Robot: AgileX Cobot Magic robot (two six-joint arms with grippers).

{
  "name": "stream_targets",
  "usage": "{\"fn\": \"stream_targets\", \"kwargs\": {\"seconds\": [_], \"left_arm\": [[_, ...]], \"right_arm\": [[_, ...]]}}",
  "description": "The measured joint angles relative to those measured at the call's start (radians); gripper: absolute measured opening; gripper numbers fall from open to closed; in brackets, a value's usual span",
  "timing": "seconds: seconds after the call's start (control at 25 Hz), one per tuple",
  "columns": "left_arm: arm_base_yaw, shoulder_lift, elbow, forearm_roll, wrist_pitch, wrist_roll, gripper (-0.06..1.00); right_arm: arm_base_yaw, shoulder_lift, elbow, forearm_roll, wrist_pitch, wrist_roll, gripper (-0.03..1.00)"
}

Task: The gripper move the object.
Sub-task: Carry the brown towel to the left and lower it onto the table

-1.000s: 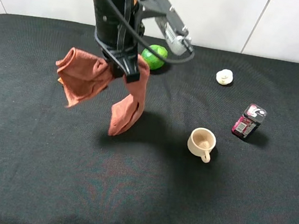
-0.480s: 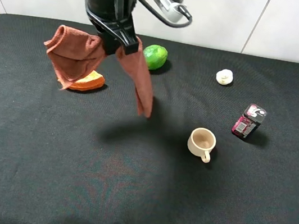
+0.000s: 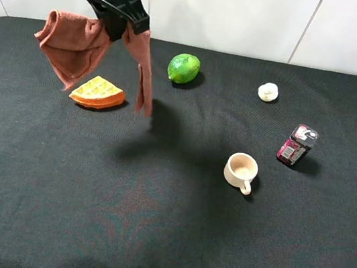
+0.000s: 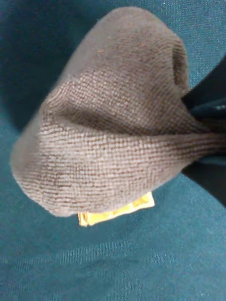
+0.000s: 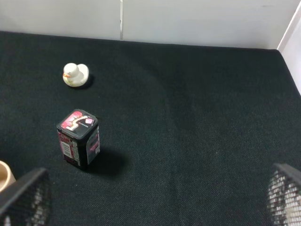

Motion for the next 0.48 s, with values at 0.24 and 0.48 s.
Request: {"fn": "stream_targets", "kwargs": {"seconds": [0.24, 0.48], "left_arm": [[0.028, -0.018, 0.0, 0.0, -0.001, 0.0, 0.18], [0.075, -0.02, 0.0, 0.0, 0.002, -0.004, 0.18]], "right_arm": [[0.0, 0.0, 0.0, 0.0, 0.0, 0.0, 0.69], [0.0, 0.0, 0.0, 0.0, 0.0, 0.0, 0.69]]}}
